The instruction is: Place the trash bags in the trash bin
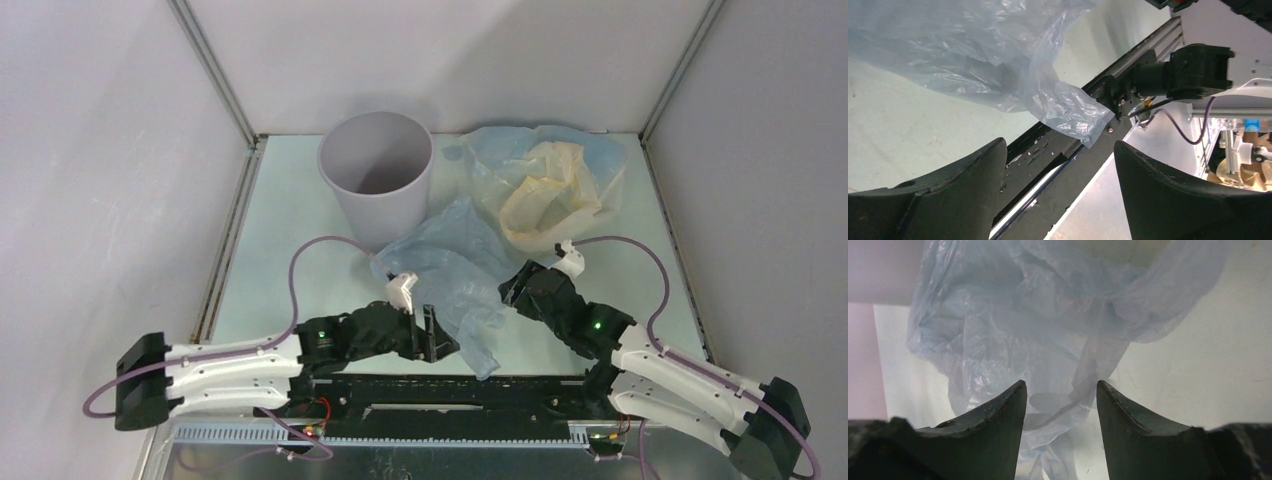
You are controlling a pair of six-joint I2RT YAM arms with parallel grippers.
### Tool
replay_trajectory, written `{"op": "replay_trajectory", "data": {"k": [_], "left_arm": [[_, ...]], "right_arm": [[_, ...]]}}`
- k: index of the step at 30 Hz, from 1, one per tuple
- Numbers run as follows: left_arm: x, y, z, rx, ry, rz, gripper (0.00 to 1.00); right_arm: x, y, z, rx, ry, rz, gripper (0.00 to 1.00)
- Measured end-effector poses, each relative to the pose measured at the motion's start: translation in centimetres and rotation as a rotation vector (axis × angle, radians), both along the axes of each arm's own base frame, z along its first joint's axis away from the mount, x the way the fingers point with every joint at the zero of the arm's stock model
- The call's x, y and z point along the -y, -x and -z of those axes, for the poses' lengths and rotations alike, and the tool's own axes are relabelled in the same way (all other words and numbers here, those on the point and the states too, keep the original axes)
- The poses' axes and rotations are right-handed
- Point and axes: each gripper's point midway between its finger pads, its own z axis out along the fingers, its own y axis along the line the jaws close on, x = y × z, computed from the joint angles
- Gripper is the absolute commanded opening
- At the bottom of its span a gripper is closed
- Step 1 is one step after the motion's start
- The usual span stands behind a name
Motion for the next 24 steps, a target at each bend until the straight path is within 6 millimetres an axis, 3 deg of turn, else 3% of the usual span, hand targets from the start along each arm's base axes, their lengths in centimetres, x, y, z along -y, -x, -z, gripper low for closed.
{"op": "replay_trajectory", "data": {"k": [8, 12, 15, 19, 23, 24], "left_arm": [[3.2, 0.5, 1.9, -0.047, -0.030, 0.001, 0.91], [4.8, 0.3, 2.3, -0.071, 0.007, -0.011, 0.85], [5.8, 0.1, 3.8, -0.096, -0.006, -0.023, 0.71], [5.9, -0.4, 5.7, -0.113, -0.045, -0.056, 0.38], [4.9, -1.5, 5.8, -0.073, -0.076, -0.115, 0.03], [4.3, -1.8, 5.7, -0.055, -0.094, -0.132, 0.00]], "right_arm": [[-1.9, 0.8, -0.1, 0.014, -0.006, -0.067, 0.57], [-2.1, 0.9, 0.0, 0.015, -0.001, -0.072, 0.56], [-2.3, 1.0, 0.0, 0.019, -0.001, -0.076, 0.56], [-2.4, 1.1, -0.4, 0.030, -0.008, -0.081, 0.56], [-1.7, 1.1, -1.5, 0.079, 0.000, -0.083, 0.61], [-1.4, 1.1, -1.9, 0.094, 0.005, -0.088, 0.63]]}}
